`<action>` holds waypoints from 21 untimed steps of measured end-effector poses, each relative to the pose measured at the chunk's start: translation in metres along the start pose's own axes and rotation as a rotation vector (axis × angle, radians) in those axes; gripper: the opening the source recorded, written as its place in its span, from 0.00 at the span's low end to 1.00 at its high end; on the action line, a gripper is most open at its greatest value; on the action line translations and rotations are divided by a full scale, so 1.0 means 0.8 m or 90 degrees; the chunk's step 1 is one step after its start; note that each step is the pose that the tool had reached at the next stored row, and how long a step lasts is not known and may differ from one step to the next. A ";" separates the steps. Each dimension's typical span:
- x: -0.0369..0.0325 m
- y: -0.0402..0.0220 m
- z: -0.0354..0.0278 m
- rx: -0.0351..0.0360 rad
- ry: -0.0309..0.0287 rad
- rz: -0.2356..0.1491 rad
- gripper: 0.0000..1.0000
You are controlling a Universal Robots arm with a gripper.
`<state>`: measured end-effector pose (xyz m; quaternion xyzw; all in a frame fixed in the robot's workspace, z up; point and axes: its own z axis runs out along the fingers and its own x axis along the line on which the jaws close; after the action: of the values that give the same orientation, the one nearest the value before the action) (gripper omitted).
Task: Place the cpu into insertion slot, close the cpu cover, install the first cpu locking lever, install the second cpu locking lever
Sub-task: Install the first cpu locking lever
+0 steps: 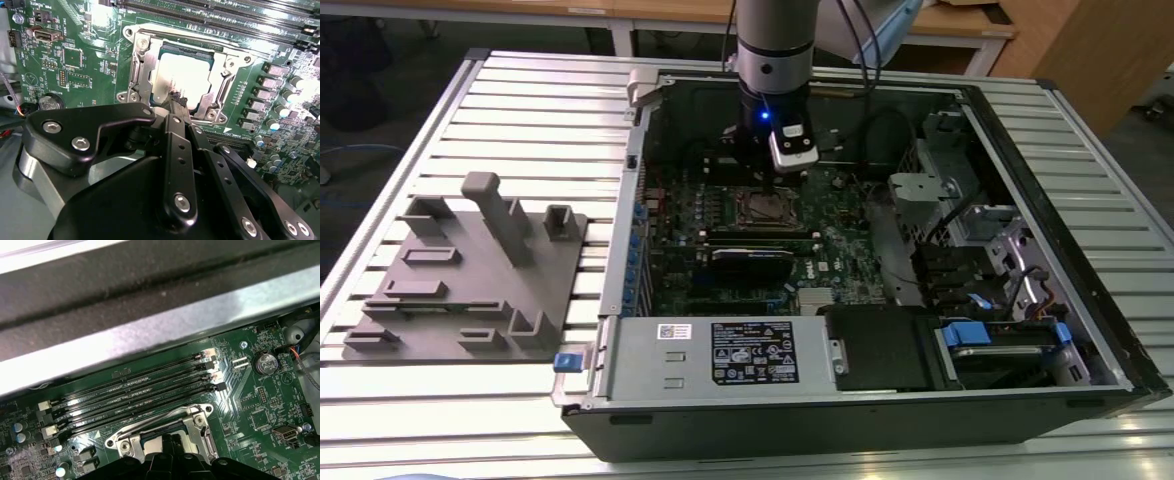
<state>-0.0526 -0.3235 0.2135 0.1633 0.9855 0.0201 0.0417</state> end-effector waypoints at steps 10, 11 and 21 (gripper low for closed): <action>-0.0003 0.0002 -0.0033 -0.0002 -0.0001 0.000 0.10; -0.0004 -0.0001 -0.0034 -0.0002 0.0000 0.000 0.10; -0.0025 -0.0065 -0.0034 -0.0003 -0.0001 0.000 0.10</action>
<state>-0.0526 -0.3291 0.2161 0.1633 0.9855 0.0203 0.0418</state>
